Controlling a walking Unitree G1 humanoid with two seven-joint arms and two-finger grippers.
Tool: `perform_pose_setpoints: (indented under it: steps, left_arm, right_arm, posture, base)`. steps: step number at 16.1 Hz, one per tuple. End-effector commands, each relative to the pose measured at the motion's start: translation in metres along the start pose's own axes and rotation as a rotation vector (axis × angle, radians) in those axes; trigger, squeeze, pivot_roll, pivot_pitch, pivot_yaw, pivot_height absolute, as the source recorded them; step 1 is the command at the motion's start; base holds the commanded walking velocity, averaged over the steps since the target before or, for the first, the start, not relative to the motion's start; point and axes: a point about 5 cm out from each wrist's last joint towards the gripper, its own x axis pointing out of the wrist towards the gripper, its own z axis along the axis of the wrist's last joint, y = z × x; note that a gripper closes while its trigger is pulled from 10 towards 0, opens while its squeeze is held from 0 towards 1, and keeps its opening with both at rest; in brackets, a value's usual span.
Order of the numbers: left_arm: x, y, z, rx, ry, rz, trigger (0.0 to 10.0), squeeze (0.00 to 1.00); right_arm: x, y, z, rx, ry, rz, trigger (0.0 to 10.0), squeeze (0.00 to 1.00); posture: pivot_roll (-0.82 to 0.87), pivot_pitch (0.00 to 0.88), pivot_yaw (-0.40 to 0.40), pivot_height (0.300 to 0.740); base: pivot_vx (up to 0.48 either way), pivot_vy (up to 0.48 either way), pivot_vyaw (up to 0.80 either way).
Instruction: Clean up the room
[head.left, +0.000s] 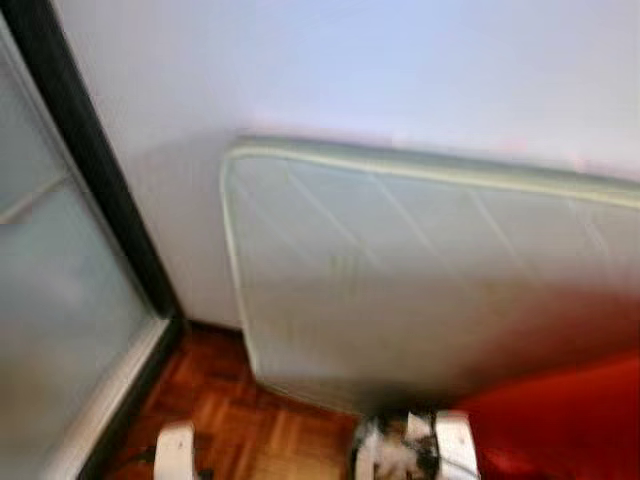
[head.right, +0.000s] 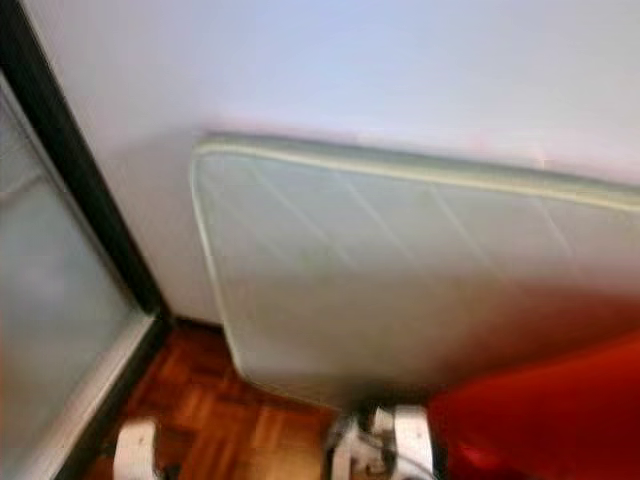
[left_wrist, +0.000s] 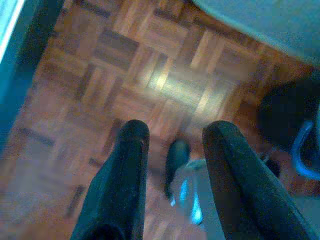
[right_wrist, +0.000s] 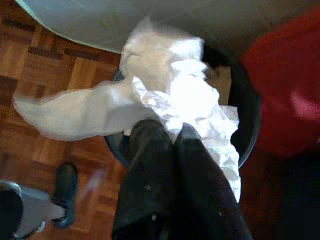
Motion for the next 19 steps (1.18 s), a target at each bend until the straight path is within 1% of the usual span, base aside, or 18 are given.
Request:
perform_pose_setpoints:
  steps: [1, 4, 6, 8, 9, 10, 11, 12, 13, 14, 19]
  left_arm:
    - [0.001, -0.007, 0.001, 0.002, -0.001, -0.016, 10.0, 0.0]
    - [0.001, -0.007, 0.001, 0.001, -0.003, -0.016, 10.0, 0.0]
    - [0.001, -0.006, 0.001, 0.009, 0.0, -0.018, 10.0, 0.0]
    - [0.001, -0.006, 0.001, 0.009, -0.001, -0.016, 10.0, 0.0]
    - [0.001, -0.005, 0.001, 0.014, -0.001, -0.015, 10.0, 0.0]
    - [0.001, -0.005, 0.002, 0.019, -0.004, -0.014, 10.0, 0.0]
    - [0.001, -0.004, 0.004, 0.02, -0.023, -0.011, 10.0, 0.0]
    - [0.001, -0.004, 0.004, 0.021, -0.029, -0.01, 10.0, 0.0]
    - [0.001, -0.003, 0.007, 0.028, -0.048, -0.005, 10.0, 0.0]
    - [0.001, -0.003, 0.007, 0.028, -0.053, -0.004, 10.0, 0.0]
    - [0.001, -0.002, 0.017, 0.032, -0.097, -0.016, 10.0, 0.0]
  right_arm:
    - [-0.003, -0.008, -0.012, 0.022, 0.04, -0.03, 10.0, 0.0]
    - [-0.003, -0.008, -0.014, 0.038, 0.046, -0.026, 10.0, 0.0]
    - [-0.003, -0.007, -0.015, 0.017, 0.061, -0.02, 10.0, 0.0]
    - [-0.003, -0.007, -0.014, 0.016, 0.056, -0.02, 10.0, 0.0]
    - [-0.003, -0.007, -0.012, 0.004, 0.036, -0.016, 10.0, 0.0]
    - [-0.003, -0.006, -0.012, 0.013, 0.026, -0.01, 10.0, 0.0]
    - [-0.003, -0.004, -0.008, 0.031, -0.019, 0.012, 10.0, 0.0]
    - [-0.003, -0.003, -0.006, 0.035, -0.032, 0.02, 10.0, 0.0]
    - [-0.003, 0.0, -0.003, 0.016, -0.057, 0.061, 10.0, 0.0]
    - [-0.003, 0.001, -0.002, 0.004, -0.061, 0.076, 10.0, 0.0]
    - [-0.001, 0.003, 0.006, 0.007, -0.096, 0.059, 10.0, 0.0]
  posture:
    - [0.03, 0.0, -0.017, 0.74]
    - [0.03, 0.0, -0.014, 0.74]
    - [0.03, 0.0, -0.013, 0.74]
    - [0.03, 0.0, -0.012, 0.74]
    - [0.03, 0.0, -0.008, 0.74]
    - [0.02, 0.0, -0.004, 0.74]
    - [0.01, 0.0, 0.003, 0.74]
    - [0.01, 0.0, 0.003, 0.74]
    - [0.0, 0.0, 0.01, 0.74]
    - [0.0, 0.0, 0.01, 0.74]
    - [-0.02, 0.0, 0.026, 0.74]
  base:
    - [0.0, 0.0, 0.0]
    - [0.0, 0.0, -0.66]
    - [0.0, 0.0, -0.77]
    - [0.0, 0.0, -0.77]
    - [0.0, 0.0, 0.0]
    - [0.0, 0.0, 0.0]
    - [0.0, 0.0, 0.0]
    - [0.0, 0.0, 0.0]
    - [0.0, 0.0, 0.0]
    - [0.0, 0.0, 0.0]
    - [0.0, 0.0, 0.0]
